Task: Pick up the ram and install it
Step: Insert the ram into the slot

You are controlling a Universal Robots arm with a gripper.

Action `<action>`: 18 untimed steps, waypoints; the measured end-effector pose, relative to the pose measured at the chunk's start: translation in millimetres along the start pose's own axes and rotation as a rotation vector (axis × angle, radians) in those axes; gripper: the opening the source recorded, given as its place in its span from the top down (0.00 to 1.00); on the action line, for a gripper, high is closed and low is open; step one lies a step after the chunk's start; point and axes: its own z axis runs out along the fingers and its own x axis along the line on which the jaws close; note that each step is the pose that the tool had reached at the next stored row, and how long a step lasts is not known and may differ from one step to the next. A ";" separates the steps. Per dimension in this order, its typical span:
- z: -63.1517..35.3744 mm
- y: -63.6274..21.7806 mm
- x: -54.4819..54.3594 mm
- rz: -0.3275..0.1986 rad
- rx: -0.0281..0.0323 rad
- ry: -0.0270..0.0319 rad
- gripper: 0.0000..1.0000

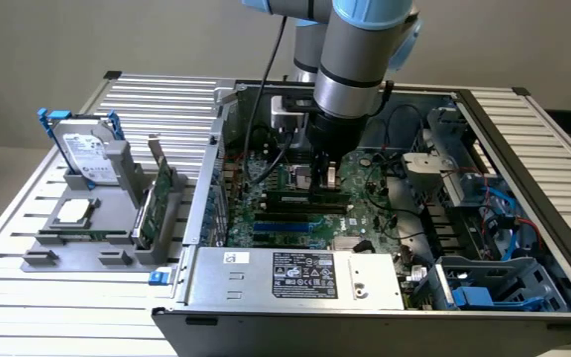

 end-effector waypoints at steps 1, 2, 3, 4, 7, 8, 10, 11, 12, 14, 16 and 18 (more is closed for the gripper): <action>0.8 -0.1 -0.2 0.001 0.0001 -0.0016 0.86; 1.2 -0.1 -0.5 0.001 0.0001 -0.0024 0.86; 1.5 -0.2 -0.8 0.001 0.0000 -0.0032 0.86; 1.7 -0.2 -1.1 0.001 0.0001 -0.0043 0.86; 2.4 -0.2 -1.9 0.001 0.0001 -0.0064 0.86; 2.8 -0.1 -2.1 0.001 0.0001 -0.0066 0.86; 4.0 0.0 -2.2 0.001 0.0002 -0.0067 0.86; 4.8 0.2 -2.2 0.001 0.0005 -0.0066 0.86; 5.5 0.6 -2.2 0.001 0.0012 -0.0066 0.86; 6.7 1.4 -2.5 0.001 0.0039 -0.0065 0.86; 7.2 2.0 -2.8 0.001 0.0068 -0.0063 0.86; 7.7 2.2 -3.0 0.001 0.0105 -0.0064 0.86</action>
